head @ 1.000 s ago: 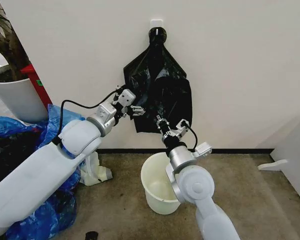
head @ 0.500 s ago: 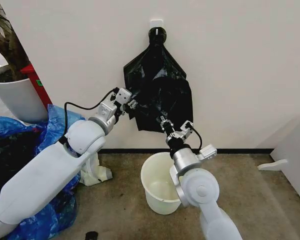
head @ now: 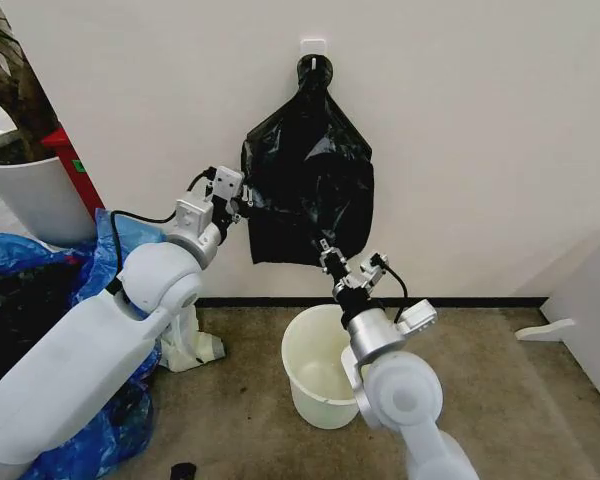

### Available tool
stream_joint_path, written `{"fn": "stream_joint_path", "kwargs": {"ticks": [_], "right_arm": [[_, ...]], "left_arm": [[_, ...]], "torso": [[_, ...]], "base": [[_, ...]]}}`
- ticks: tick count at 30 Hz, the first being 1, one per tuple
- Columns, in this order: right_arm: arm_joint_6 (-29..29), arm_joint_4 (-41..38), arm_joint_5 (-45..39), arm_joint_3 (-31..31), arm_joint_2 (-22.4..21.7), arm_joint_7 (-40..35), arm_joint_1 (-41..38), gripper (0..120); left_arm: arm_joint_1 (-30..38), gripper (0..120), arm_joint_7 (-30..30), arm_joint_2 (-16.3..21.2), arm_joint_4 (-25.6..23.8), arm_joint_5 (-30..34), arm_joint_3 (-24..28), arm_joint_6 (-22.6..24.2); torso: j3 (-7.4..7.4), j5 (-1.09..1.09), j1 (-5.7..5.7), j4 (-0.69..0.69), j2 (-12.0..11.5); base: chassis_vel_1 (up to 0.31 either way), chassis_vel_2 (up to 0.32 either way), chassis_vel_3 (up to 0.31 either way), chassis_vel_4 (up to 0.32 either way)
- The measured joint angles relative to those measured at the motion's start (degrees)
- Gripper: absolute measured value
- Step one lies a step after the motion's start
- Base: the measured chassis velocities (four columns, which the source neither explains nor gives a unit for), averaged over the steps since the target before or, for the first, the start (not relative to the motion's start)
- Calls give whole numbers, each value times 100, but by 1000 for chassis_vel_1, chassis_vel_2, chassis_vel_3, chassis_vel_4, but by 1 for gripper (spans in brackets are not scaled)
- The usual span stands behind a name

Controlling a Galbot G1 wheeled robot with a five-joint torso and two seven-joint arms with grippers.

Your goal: Place the garbage bag over the trash bin.

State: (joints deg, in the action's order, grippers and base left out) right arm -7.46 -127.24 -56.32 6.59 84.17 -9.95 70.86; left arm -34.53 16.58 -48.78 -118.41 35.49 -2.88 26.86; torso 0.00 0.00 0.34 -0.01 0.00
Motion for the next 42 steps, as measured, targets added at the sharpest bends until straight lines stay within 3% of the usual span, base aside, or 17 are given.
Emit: {"fn": "stream_joint_path", "kwargs": {"ticks": [1,5,7,10,13,20,22,23,26,29,42], "right_arm": [[0,0,0,0,0,0,0,19],[-16,-263,781,-65,-121,513,203,38],[-16,-301,833,-67,-132,529,213,40],[-57,-637,1058,-46,-272,536,191,53],[-127,-782,965,68,-383,487,-74,68],[-326,-505,865,47,-431,113,-868,88],[-441,-138,1523,-138,-418,-210,-1265,97],[-441,-138,1523,-138,-418,-210,-1265,97],[-628,203,2567,-417,-391,-448,-1589,100],[-857,309,2898,-795,-321,-857,-1789,100],[-1463,788,3315,-1236,-141,-1872,-2710,100]], "left_arm": [[0,0,0,0,0,0,0,0],[-29,0,-29,-8,0,61,-27,-80],[-29,0,-32,-10,0,75,-28,-87],[-29,0,-42,-12,-21,141,-26,-99],[-52,0,-50,-7,-34,166,-18,-151],[-53,0,-72,57,-55,229,-8,-178],[-40,0,-73,74,-66,278,-8,-178],[-40,0,-73,74,-66,278,-8,-178],[-36,0,-65,76,-60,329,-5,-177],[-40,0,-63,73,-41,337,8,-178],[-65,0,-68,79,-119,385,2,-160]], "torso": [[0,0,0,0,0],[0,0,0,0,0],[0,0,0,0,0],[0,0,0,-1,0],[0,0,0,-1,0],[0,0,0,0,0],[0,0,1,-1,0],[0,0,1,-1,0],[1,-1,1,1,0],[1,-1,1,-1,0],[1,0,1,-1,0]], "base": [[0,0,0,0],[0,0,0,0],[0,0,0,0],[0,0,0,0],[0,0,0,0],[0,0,0,0],[0,0,0,0],[0,0,0,0],[0,0,0,0],[0,0,0,0],[0,0,0,0]]}}
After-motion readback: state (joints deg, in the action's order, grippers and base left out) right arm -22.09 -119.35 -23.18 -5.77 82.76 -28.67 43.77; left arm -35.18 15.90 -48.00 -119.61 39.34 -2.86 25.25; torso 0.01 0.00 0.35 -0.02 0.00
